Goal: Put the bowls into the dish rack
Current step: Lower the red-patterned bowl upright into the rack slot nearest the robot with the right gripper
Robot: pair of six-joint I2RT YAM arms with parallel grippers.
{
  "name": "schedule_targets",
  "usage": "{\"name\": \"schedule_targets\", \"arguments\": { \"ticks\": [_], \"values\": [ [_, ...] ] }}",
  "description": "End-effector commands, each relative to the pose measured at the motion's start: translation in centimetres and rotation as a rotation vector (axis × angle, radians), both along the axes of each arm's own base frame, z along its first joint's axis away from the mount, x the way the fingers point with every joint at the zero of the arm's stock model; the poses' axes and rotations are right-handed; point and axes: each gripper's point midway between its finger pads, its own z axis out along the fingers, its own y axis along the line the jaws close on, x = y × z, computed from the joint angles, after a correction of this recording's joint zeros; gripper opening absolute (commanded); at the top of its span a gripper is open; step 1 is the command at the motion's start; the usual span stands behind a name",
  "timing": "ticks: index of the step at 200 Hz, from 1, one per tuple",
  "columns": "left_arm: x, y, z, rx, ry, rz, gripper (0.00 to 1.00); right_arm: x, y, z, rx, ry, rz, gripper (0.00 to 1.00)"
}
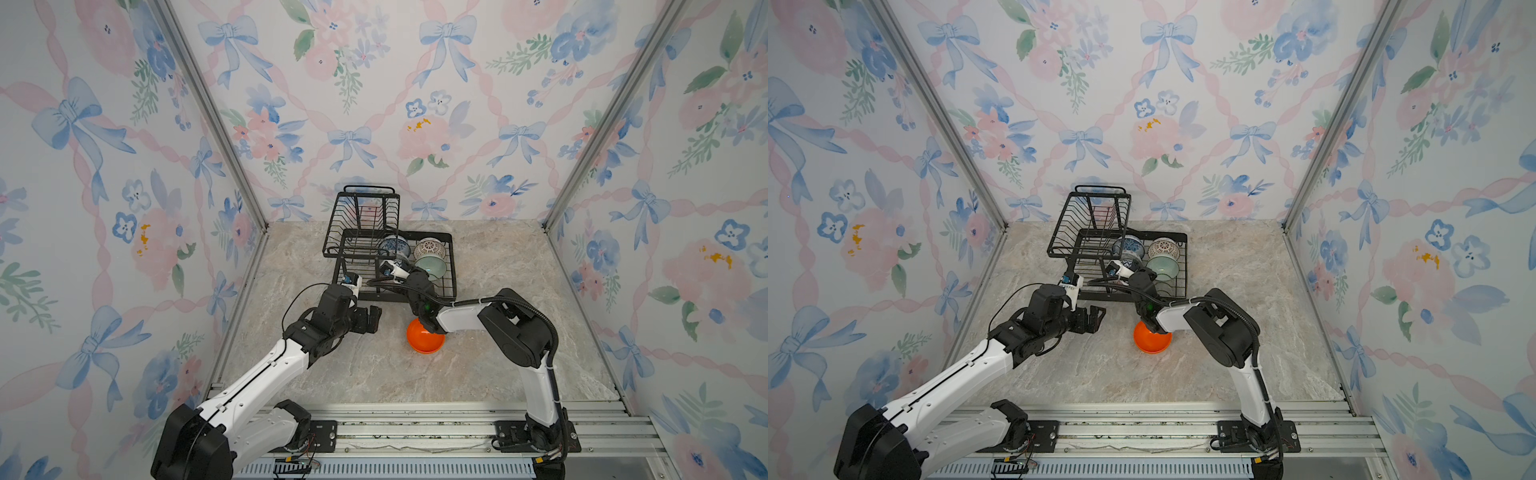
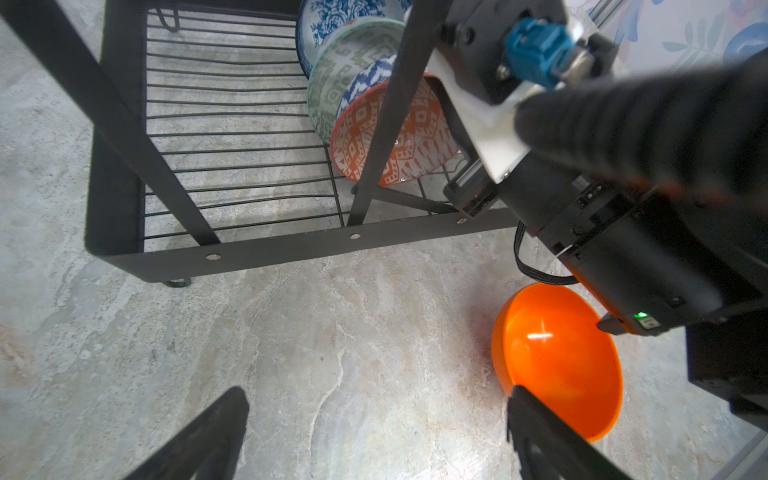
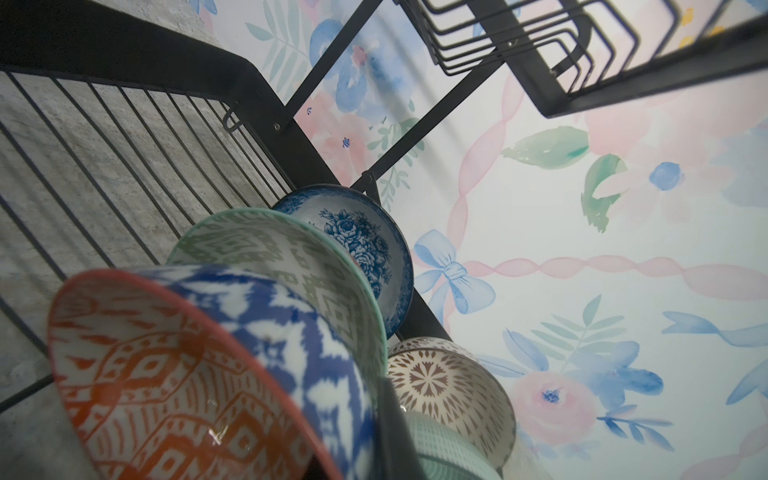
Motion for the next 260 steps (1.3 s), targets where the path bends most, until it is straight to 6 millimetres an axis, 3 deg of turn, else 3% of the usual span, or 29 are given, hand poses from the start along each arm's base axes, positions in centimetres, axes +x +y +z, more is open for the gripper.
{"name": "schedule_targets", "arguments": {
  "ticks": [1,54,117,183,260],
  "values": [
    [-0.14,0.1,0.0,-0.019,0.004,0.005,0.98,-0.69,1.78,-1.52,-0.026,0.054,0.06,0.04],
    [-0.21,0.12,-0.05,-0.02,0.005,0.006,0.98,-0.55,2.23,-1.98,-0.03,0.062,0.055,0.05],
    [-0.53,0.37,-0.17,-0.024,0.003,0.012,0.98,-0.74,2.08,-2.46,-0.041,0.069,0.055,0.21],
    [-0.92,0.52,0.34,-0.044,-0.012,0.015,0.98,-1.12,1.93,-2.32,-0.042,0.069,0.057,0.23],
    [-0.93,0.45,-0.14,-0.041,0.003,0.015,0.98,-1.51,1.65,-1.99,-0.032,0.073,0.061,0.38]
  ]
}}
